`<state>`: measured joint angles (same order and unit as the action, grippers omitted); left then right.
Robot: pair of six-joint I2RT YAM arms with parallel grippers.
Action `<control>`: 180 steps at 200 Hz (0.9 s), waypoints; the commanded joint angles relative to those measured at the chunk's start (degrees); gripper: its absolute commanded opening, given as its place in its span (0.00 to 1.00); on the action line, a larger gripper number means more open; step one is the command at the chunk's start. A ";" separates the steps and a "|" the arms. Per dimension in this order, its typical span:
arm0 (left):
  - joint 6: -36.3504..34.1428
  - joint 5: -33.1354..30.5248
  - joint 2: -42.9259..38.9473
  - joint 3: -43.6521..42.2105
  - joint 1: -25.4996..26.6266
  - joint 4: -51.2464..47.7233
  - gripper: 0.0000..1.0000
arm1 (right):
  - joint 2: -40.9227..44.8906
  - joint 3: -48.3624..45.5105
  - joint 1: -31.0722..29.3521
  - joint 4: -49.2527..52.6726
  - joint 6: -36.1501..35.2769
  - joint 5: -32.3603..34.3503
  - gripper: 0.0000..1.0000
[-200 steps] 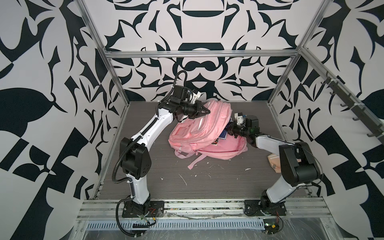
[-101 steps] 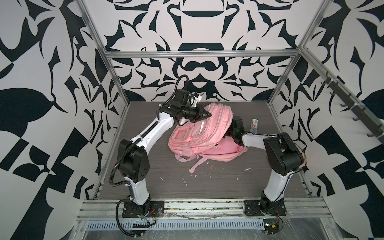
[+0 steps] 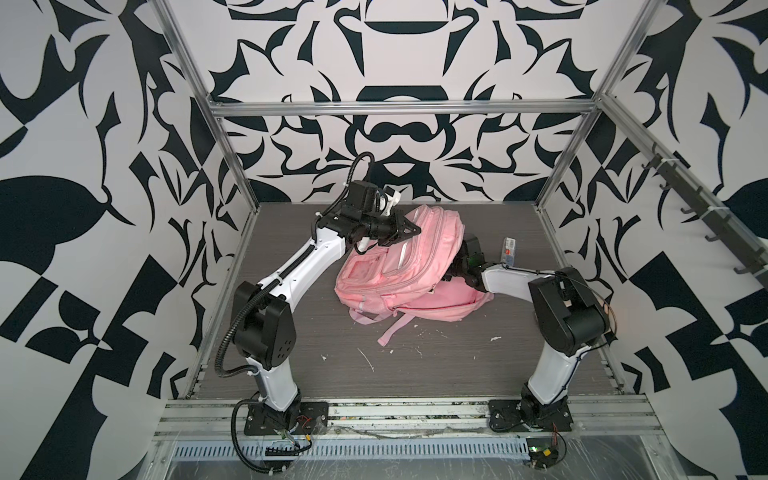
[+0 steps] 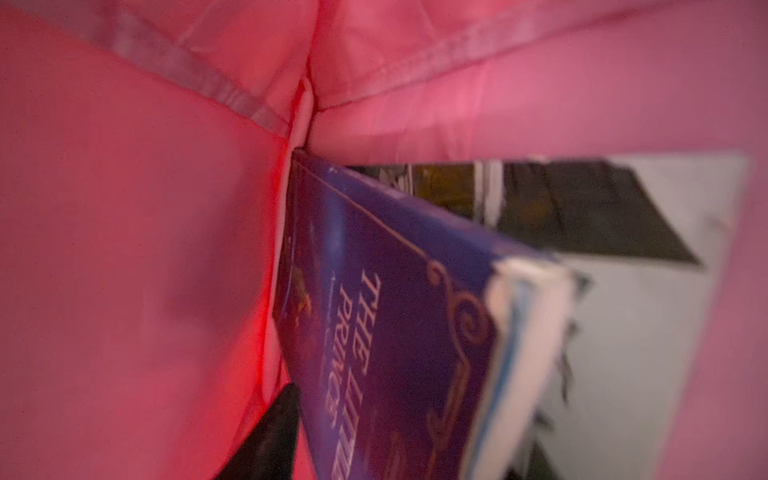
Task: Pack the student bag
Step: 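Release the blue book and withdraw the right gripper from the backpack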
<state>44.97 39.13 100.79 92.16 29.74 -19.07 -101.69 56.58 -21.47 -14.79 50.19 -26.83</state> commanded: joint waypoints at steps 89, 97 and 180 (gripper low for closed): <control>-1.20 1.12 -4.03 -3.10 -4.20 4.66 0.00 | 20.50 -2.10 1.67 19.62 -10.13 7.28 0.72; -1.29 1.27 -3.94 -3.08 -4.32 4.66 0.00 | 21.99 -2.18 2.03 21.39 -10.89 7.85 0.72; -2.09 -2.33 -0.74 -1.95 -4.78 2.15 0.00 | 42.04 -4.43 3.25 42.24 -24.02 14.32 0.73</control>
<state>43.66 38.89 99.44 88.58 25.56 -17.93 -63.09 53.25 -18.20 19.57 32.58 -15.57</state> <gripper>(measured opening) 0.069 0.732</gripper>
